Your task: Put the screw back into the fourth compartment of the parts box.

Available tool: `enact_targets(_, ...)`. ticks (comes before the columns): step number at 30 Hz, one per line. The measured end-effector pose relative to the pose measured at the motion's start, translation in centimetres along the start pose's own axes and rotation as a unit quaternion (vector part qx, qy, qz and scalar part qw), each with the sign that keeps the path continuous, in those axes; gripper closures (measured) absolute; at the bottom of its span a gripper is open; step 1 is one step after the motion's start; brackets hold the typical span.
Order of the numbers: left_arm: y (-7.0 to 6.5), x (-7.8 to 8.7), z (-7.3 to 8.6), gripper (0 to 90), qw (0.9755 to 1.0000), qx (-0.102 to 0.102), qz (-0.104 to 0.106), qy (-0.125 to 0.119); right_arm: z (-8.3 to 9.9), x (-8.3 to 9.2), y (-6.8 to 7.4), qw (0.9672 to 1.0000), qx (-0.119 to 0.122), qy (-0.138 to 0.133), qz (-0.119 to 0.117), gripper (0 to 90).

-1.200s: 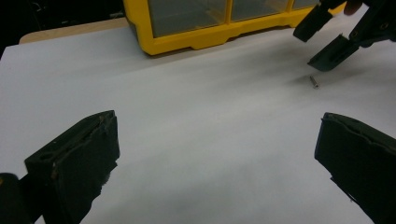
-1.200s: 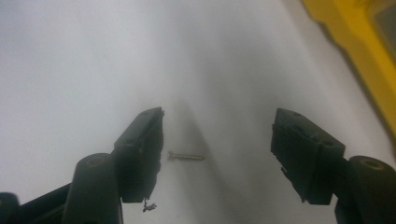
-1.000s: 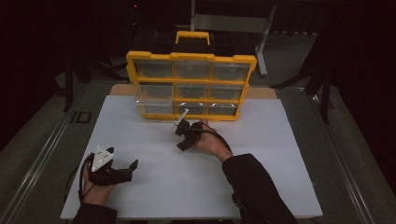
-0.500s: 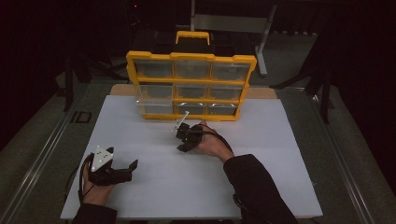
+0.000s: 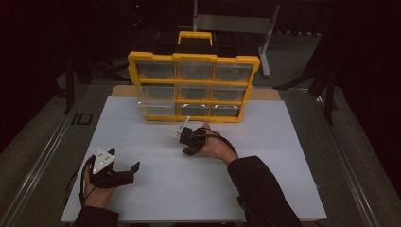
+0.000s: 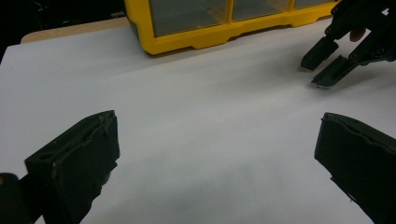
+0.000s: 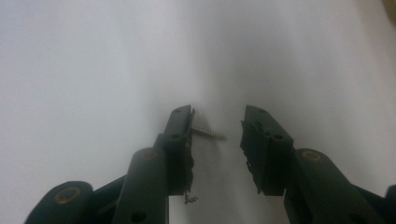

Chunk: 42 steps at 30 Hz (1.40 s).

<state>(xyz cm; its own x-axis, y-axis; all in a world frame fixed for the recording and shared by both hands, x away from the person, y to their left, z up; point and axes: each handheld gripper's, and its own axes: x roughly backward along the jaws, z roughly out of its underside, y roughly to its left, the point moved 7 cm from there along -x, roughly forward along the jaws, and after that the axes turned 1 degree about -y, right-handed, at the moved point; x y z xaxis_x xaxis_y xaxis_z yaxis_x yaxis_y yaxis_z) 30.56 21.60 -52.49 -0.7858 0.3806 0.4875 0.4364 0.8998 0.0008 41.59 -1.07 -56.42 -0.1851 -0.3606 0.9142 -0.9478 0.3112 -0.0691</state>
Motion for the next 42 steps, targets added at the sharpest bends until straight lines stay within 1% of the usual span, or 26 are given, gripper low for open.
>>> enact_targets(1, 0.0, 0.0, 0.0, 0.7, 1.0000, 0.000, 0.000, 0.000, 0.0, 0.0, 0.0, 1.0000, 0.008, 0.001, 0.001, 62.3)
enact_targets(3, 0.0, 0.0, 0.0, 0.7, 1.0000, 0.000, 0.000, 0.000, -0.2, 0.0, 0.1, 1.0000, 0.008, 0.002, 0.000, 62.0)
enact_targets(6, 0.0, 0.0, 0.0, 0.8, 1.0000, 0.000, 0.000, 0.000, -0.4, -0.1, 0.4, 0.9998, 0.018, 0.003, -0.006, 61.9)
enact_targets(7, 0.0, 0.0, 0.0, 0.8, 1.0000, 0.000, 0.000, 0.000, -0.4, -0.1, 0.5, 0.9998, 0.016, 0.005, -0.008, 62.0)
enact_targets(9, 0.0, 0.0, 0.0, 0.8, 1.0000, 0.000, -0.001, 0.000, -0.5, -0.2, 0.5, 0.9997, 0.022, 0.003, -0.007, 62.2)
enact_targets(12, 0.0, 0.0, 0.0, 0.8, 1.0000, 0.001, -0.001, 0.000, -0.5, -0.1, 0.8, 0.9997, 0.021, 0.008, -0.012, 61.7)
enact_targets(14, 0.0, 0.0, 0.0, 0.8, 1.0000, 0.000, -0.001, 0.001, -0.5, -0.1, 0.9, 0.9995, 0.027, 0.007, -0.013, 61.2)
enact_targets(15, 0.0, 0.0, 0.0, 0.9, 1.0000, 0.000, -0.001, 0.001, -0.5, -0.1, 0.9, 0.9996, 0.024, 0.009, -0.015, 61.0)
enact_targets(17, 0.0, 0.0, 0.0, 0.9, 1.0000, 0.000, -0.001, 0.000, -0.5, -0.2, 1.1, 0.9992, 0.032, 0.007, -0.023, 60.5)
enact_targets(19, 0.0, 0.0, 0.0, 0.9, 1.0000, 0.000, -0.001, 0.001, -0.4, -0.3, 1.3, 0.9990, 0.033, 0.011, -0.028, 62.1)
enact_targets(21, 0.0, 0.0, 0.0, 0.9, 1.0000, 0.000, -0.001, 0.001, -0.5, -0.2, 1.4, 0.9990, 0.029, 0.011, -0.031, 64.1)
enact_targets(23, 0.0, 0.0, 0.0, 0.9, 1.0000, 0.000, -0.001, 0.001, -0.5, -0.3, 1.6, 0.9988, 0.032, 0.009, -0.036, 65.7)
enact_targets(25, 0.0, 0.0, 0.0, 0.9, 1.0000, 0.001, -0.001, 0.001, -0.5, -0.3, 1.8, 0.9985, 0.030, 0.010, -0.044, 71.2)
enact_targets(28, 0.0, -0.1, 0.0, 0.9, 1.0000, 0.000, -0.001, 0.001, -0.6, -0.3, 2.0, 0.9982, 0.029, 0.015, -0.051, 77.3)
enact_targets(30, 0.0, -0.1, 0.0, 0.9, 1.0000, 0.000, -0.001, 0.001, -0.6, -0.3, 2.0, 0.9984, 0.025, 0.022, -0.045, 81.8)
enact_targets(32, 0.0, 0.0, 0.0, 0.9, 1.0000, 0.000, -0.001, 0.001, -0.7, -0.3, 1.9, 0.9985, 0.024, 0.023, -0.042, 83.2)
enact_targets(39, 0.0, 0.0, 0.0, 0.9, 1.0000, 0.001, -0.001, 0.001, -0.4, -0.2, 1.5, 0.9987, 0.010, 0.029, -0.042, 82.7)
enact_targets(40, 0.0, 0.0, 0.0, 0.9, 1.0000, 0.000, -0.001, 0.001, -0.3, -0.2, 1.5, 0.9987, 0.004, 0.030, -0.041, 81.8)
enact_targets(41, 0.0, 0.0, 0.0, 0.9, 1.0000, 0.000, -0.001, 0.001, -0.1, -0.1, 1.2, 0.9989, 0.005, 0.029, -0.037, 78.4)
enact_targets(42, 0.0, -0.1, 0.0, 0.9, 1.0000, 0.001, -0.001, 0.001, -0.1, -0.1, 1.2, 0.9989, 0.004, 0.029, -0.036, 78.3)
